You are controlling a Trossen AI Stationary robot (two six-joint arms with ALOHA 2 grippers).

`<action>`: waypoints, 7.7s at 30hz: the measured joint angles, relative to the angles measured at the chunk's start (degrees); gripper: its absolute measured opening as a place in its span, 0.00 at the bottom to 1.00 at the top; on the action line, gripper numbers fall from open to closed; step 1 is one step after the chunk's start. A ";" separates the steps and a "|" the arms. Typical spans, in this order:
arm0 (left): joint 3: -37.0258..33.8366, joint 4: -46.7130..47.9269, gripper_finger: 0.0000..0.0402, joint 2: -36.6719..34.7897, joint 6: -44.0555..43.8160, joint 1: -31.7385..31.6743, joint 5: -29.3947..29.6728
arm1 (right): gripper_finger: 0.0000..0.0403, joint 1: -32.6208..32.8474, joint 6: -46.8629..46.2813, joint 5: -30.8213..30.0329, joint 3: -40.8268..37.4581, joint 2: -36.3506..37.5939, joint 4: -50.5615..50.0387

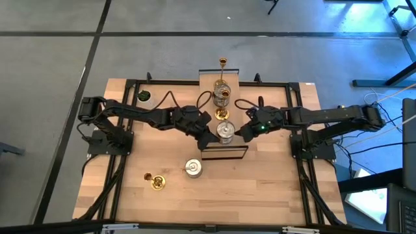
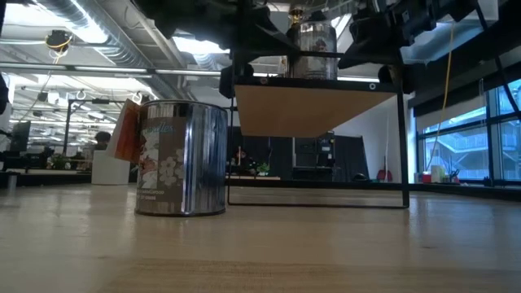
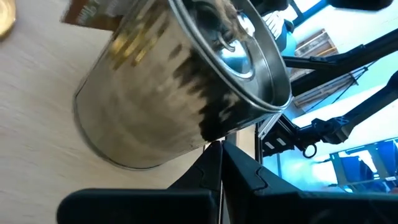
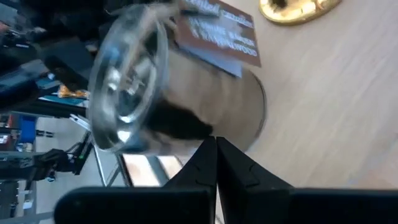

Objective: Pick & Place candle stick holders
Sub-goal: Put the right silver scented candle on the shelf, then put the silver scented candle on the shelf

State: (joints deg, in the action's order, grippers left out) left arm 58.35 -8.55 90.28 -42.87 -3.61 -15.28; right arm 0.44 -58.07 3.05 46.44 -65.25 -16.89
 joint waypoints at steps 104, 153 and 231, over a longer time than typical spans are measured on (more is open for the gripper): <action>0.02 14.62 0.00 -7.53 5.67 -6.53 7.27 | 0.00 -6.36 12.33 -11.54 22.52 1.20 -25.40; 0.02 28.61 0.00 -22.11 17.24 10.37 0.22 | 0.01 28.70 -14.52 -27.03 26.14 -11.46 -15.11; 0.02 24.62 0.00 -23.04 14.82 8.63 6.42 | 0.01 27.33 -3.99 -40.15 26.14 -11.46 -3.71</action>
State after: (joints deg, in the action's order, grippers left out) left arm 58.37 16.06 67.24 -28.06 5.02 -8.86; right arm 27.78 -62.06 -37.10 72.58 -76.71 -20.60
